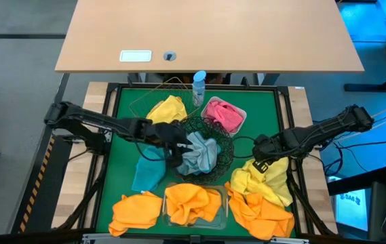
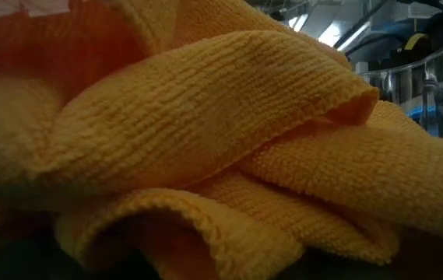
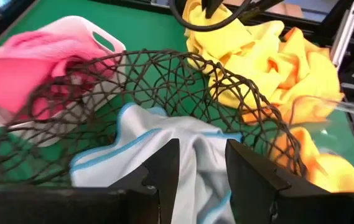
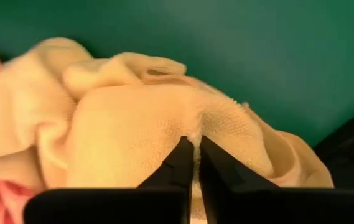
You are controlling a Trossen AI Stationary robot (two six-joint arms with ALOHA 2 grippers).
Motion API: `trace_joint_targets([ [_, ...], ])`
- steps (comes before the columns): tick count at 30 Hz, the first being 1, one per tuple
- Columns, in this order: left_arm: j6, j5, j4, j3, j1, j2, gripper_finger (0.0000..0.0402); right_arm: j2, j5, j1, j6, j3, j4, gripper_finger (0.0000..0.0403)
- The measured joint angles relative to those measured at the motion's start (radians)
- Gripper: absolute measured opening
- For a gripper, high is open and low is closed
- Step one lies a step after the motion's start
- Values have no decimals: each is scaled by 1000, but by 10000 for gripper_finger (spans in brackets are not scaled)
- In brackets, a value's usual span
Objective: Sort microfiber towel by color & place in baskets
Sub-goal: Put the yellow microfiber towel into the brown wire basket
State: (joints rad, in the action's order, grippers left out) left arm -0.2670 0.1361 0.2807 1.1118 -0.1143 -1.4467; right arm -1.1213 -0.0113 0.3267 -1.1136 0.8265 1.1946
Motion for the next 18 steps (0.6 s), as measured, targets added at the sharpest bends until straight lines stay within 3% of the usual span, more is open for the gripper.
trace_joint_targets([
  [5, 6, 4, 131, 0, -6, 91, 124, 0, 64, 0, 49, 95, -2, 9],
  [18, -45, 0, 361, 0, -72, 221, 124, 0, 422, 0, 237, 395, -106, 6],
])
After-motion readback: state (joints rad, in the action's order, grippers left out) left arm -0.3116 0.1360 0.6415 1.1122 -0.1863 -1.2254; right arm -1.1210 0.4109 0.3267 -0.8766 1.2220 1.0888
